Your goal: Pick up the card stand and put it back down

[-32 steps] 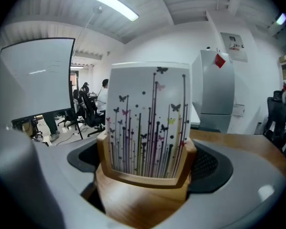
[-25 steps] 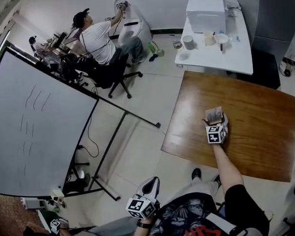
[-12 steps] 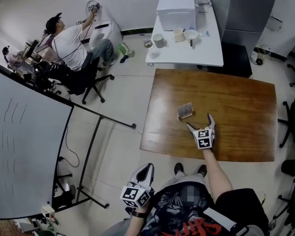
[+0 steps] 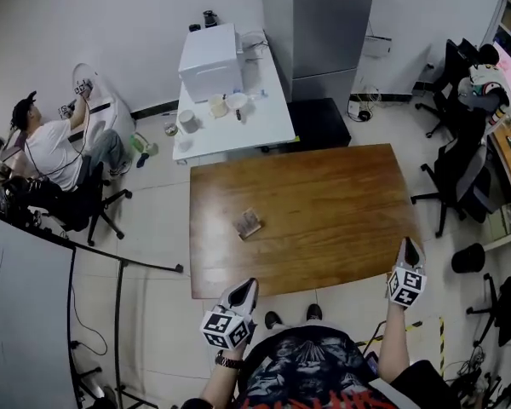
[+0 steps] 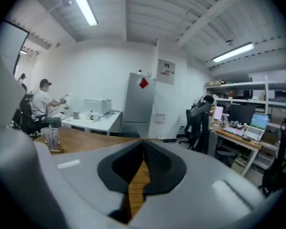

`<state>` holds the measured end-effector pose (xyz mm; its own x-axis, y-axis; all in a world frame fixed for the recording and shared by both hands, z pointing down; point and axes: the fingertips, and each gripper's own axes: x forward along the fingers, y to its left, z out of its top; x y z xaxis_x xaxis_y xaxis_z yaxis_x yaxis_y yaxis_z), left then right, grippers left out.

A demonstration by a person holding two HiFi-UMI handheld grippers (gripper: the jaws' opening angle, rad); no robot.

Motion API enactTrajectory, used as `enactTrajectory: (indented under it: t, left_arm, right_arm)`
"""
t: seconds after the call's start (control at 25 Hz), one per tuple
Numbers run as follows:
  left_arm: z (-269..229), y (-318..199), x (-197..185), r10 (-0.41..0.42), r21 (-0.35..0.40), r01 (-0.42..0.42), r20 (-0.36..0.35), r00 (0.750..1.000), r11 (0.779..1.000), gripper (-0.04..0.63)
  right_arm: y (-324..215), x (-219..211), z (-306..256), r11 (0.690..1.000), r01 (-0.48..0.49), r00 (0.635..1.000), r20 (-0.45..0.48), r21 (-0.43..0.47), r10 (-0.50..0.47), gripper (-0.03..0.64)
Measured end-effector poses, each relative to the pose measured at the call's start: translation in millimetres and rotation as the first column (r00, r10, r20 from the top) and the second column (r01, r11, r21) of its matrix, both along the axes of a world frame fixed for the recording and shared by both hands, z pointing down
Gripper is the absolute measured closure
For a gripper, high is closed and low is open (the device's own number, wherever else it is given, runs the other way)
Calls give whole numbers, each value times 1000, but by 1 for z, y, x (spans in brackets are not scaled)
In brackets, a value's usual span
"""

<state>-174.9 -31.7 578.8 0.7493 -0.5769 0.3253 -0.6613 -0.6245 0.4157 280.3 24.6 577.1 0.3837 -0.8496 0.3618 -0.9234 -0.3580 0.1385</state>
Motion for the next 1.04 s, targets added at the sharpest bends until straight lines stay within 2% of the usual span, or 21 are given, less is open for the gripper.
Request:
enactTrajectory:
  t: [0.04,0.12,0.24,0.32,0.4,0.44,0.52,0.68,0.88,1.04]
  left_arm:
    - [-2,-4,10,19,12,-19,0,1000,1000,595]
    - [-9,-12,22,38,39,-38,6,999,999,595]
    - [-17,-16,31,19,61,-21,20,1000,998,595]
    - [-18,-13,44,-11,12,12,-26,1000,1000,595]
    - [-20,-20,47,-80,-65,74,-97,992,995,595]
    - [-24,-28,37,-127,-80,119,-104,986,990,595]
    - [-31,-41,7,-193,-58,189,-75,978,980,595]
    - [-39,-44,-14,-222,-23,221,-34,975,975,595]
    - [-39,-23,-14,-291,-123,276,-132,948,953,595]
    - [-39,3,-34,-348,-130,334,-109,931,934,595]
  right_arm:
    - [14,14,-4,1000,-26,1000,1,6,26,614]
    - [31,29,-7,999,-43,999,15,14,43,614]
    - [44,33,-6,999,-30,997,68,32,27,614]
    - [64,41,-15,997,-41,992,121,61,34,614]
    - [77,47,-31,993,-57,989,144,107,41,614]
    - [71,43,-32,992,-43,988,149,120,25,614]
    - [46,21,-28,991,10,985,172,132,-33,614]
    - [10,-1,-26,985,89,970,212,146,-119,614]
    - [-9,-7,-29,979,122,954,254,162,-161,614]
    - [-34,-25,-24,971,165,926,312,173,-213,614]
